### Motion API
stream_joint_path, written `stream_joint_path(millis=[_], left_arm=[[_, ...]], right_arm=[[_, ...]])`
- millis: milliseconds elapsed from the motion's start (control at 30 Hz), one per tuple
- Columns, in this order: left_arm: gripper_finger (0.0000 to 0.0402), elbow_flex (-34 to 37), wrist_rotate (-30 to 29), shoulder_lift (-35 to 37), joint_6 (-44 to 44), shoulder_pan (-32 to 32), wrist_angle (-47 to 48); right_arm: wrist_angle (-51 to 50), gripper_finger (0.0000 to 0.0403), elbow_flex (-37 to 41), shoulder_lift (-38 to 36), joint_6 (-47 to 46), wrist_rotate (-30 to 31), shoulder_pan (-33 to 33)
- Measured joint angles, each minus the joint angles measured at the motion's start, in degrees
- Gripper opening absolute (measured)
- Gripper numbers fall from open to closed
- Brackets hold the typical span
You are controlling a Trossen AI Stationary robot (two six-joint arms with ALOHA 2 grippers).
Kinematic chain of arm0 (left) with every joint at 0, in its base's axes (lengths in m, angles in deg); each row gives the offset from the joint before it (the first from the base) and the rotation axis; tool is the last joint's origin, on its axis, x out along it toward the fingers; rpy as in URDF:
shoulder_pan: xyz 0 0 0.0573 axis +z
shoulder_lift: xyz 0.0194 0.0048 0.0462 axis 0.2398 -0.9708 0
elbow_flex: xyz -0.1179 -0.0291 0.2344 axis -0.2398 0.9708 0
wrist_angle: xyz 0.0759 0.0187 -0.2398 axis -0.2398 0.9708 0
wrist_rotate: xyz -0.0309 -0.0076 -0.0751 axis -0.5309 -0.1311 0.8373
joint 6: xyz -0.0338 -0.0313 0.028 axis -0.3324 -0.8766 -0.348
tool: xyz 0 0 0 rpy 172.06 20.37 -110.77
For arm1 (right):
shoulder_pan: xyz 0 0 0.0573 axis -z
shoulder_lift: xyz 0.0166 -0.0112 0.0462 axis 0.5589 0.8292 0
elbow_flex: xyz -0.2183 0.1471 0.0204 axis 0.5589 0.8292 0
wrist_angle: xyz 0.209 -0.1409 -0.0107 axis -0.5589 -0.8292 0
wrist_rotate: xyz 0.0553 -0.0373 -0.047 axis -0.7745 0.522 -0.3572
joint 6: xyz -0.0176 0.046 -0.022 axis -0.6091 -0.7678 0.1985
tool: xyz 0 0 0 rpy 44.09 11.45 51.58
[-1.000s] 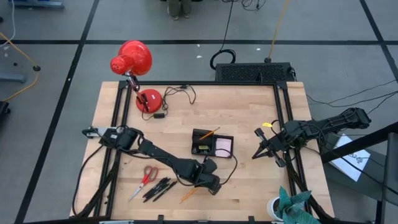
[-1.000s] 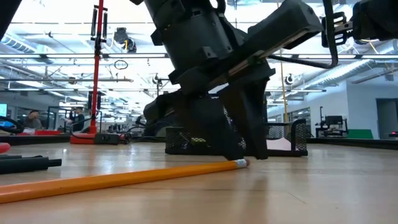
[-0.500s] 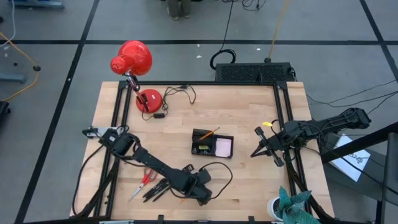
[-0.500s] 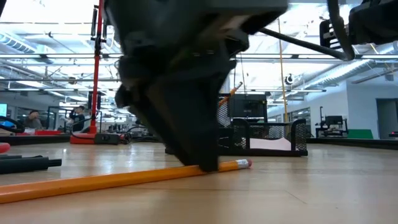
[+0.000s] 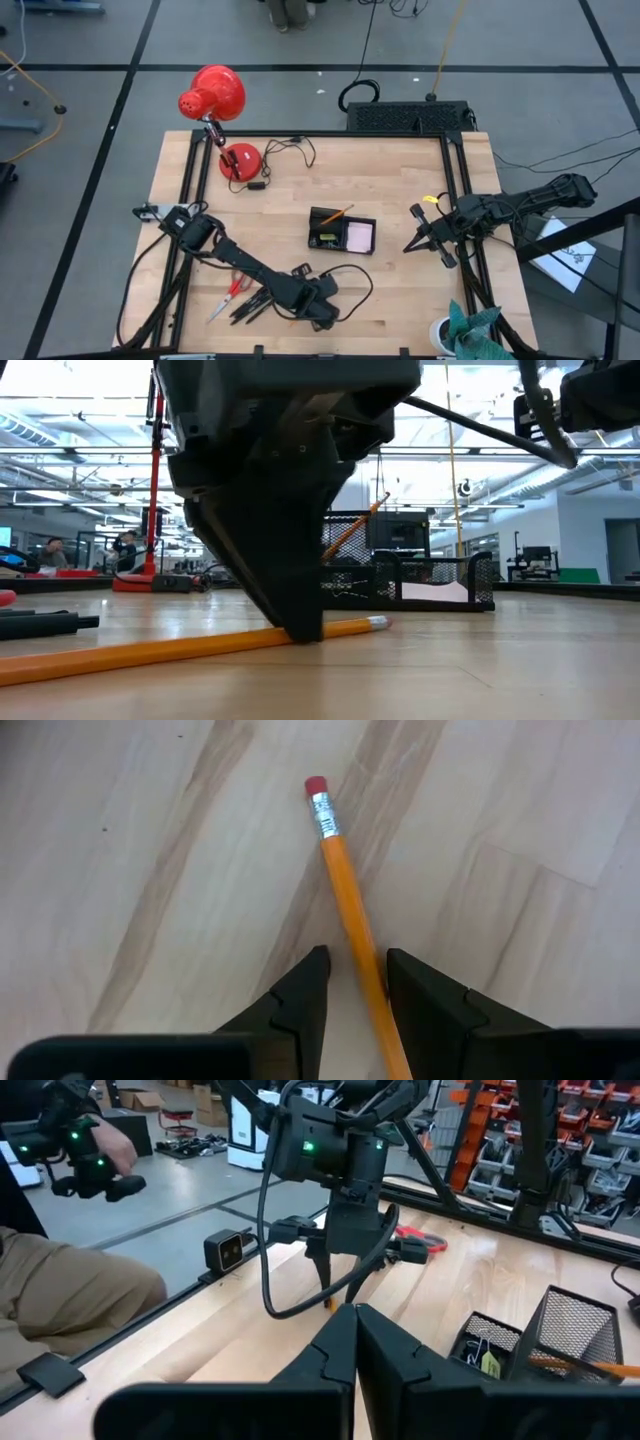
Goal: Pick and place office supplies into organizer
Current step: Put the orange pencil into the desk organizer
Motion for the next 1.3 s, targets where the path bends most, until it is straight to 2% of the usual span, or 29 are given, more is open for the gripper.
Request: stream_joint_path(millis=[167, 300, 433, 567, 767, 967, 1300], left_arm=[[0.0117, -0.04, 0.09, 0.00, 0.17, 0.04, 1.41], [0.0113, -0.04, 1.72, 0.00, -3.33, 0.92, 0.44], [0.0075, -0.04, 4.25, 0.00, -7.73, 2.11, 0.77], [0.0017, -0.04, 5.12, 0.00, -5.85, 2.38, -1.02], [0.0007, -0.02, 4.17, 0.00, -7.70, 2.18, -1.92], [0.0004, -0.79, -1.74, -0.28, -6.57, 1.68, -2.87], [0.0002, -11.60, -11.88, -2.67, 2.08, 0.94, 1.22]], right_arm=[[0.02, 0.0000, 0.00, 0.14, -0.06, 0.13, 0.00], [0.03, 0.0000, 0.00, 0.27, -0.49, 2.17, 0.00], [0.02, 0.0000, 0.00, 0.64, -0.48, 2.80, 0.00], [0.00, 0.0000, 0.00, 0.74, -0.41, 2.79, 0.00], [0.02, 0.0000, 0.00, 0.72, -0.33, 2.67, 0.00], [0.02, 0.0000, 0.00, 0.72, -0.31, 2.63, 0.00], [0.04, 0.0000, 0.00, 0.69, -0.85, 2.61, 0.00]])
